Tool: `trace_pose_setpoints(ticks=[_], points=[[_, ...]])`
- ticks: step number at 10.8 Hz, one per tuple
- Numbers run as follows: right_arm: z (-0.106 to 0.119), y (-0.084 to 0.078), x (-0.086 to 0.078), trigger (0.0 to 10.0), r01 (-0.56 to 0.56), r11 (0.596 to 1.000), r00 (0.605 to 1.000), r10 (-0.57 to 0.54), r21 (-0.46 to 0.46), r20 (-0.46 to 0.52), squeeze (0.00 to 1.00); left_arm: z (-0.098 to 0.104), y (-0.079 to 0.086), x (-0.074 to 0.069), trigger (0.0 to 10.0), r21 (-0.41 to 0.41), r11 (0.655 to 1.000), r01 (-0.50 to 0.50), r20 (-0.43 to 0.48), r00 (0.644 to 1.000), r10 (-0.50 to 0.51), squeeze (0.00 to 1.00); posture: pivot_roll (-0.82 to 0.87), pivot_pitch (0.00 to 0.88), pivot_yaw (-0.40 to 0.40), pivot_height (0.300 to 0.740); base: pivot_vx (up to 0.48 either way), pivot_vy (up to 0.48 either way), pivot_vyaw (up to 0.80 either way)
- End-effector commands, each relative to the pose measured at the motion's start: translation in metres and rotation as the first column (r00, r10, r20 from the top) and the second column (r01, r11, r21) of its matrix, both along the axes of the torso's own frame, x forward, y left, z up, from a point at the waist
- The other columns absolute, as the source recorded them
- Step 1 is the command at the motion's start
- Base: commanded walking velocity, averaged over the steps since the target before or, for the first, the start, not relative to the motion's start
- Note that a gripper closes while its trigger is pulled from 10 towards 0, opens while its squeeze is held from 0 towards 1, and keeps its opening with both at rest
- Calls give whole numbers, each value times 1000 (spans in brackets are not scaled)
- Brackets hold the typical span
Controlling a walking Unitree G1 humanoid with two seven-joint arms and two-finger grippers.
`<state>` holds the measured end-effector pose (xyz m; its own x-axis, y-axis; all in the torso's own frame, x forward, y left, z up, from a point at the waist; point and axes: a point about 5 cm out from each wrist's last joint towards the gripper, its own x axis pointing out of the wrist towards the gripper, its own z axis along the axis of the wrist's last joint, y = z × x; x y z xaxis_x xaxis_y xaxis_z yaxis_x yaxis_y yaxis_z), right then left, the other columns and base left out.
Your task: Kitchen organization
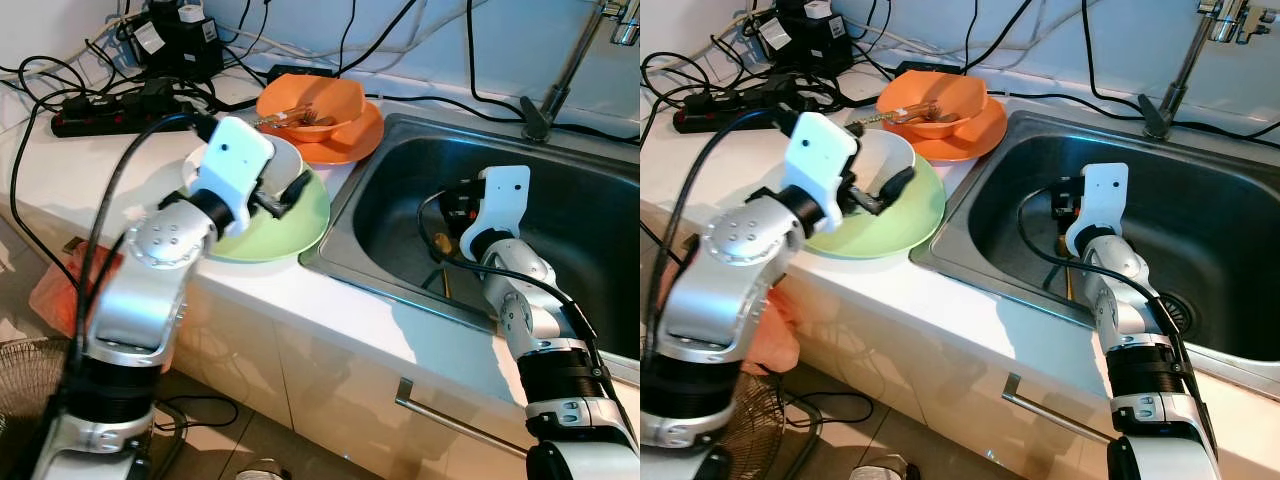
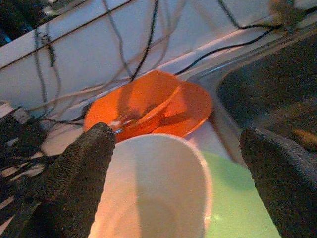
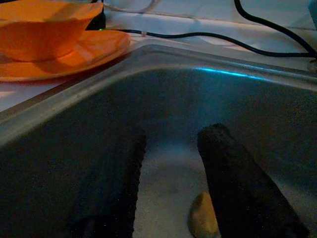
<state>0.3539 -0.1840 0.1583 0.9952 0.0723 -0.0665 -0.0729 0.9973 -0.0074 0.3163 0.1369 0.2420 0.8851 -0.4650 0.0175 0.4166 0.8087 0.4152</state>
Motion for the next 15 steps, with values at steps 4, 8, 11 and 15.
trace_pose_setpoints(ticks=[4, 8, 11, 15], points=[[3, -22, 2, 10000, 109, 988, 994, -108, -110, 14, 1000, -7, 31, 8, 10000, 140, 989, -46, -108, 992, 62, 1000, 316, 38, 22, 740, 0, 0, 0], [6, -24, 3, 10000, 120, 987, 993, -119, -107, 22, 1000, -9, 33, 8, 10000, 178, 984, -30, -122, 991, 53, 1000, 316, 38, 22, 740, 0, 0, 0], [6, -24, 3, 10000, 120, 987, 993, -119, -107, 22, 1000, -9, 33, 8, 10000, 178, 984, -30, -122, 991, 53, 1000, 316, 38, 22, 740, 0, 0, 0], [6, -24, 3, 10000, 120, 987, 993, -119, -107, 22, 1000, -9, 33, 8, 10000, 178, 984, -30, -122, 991, 53, 1000, 316, 38, 22, 740, 0, 0, 0]])
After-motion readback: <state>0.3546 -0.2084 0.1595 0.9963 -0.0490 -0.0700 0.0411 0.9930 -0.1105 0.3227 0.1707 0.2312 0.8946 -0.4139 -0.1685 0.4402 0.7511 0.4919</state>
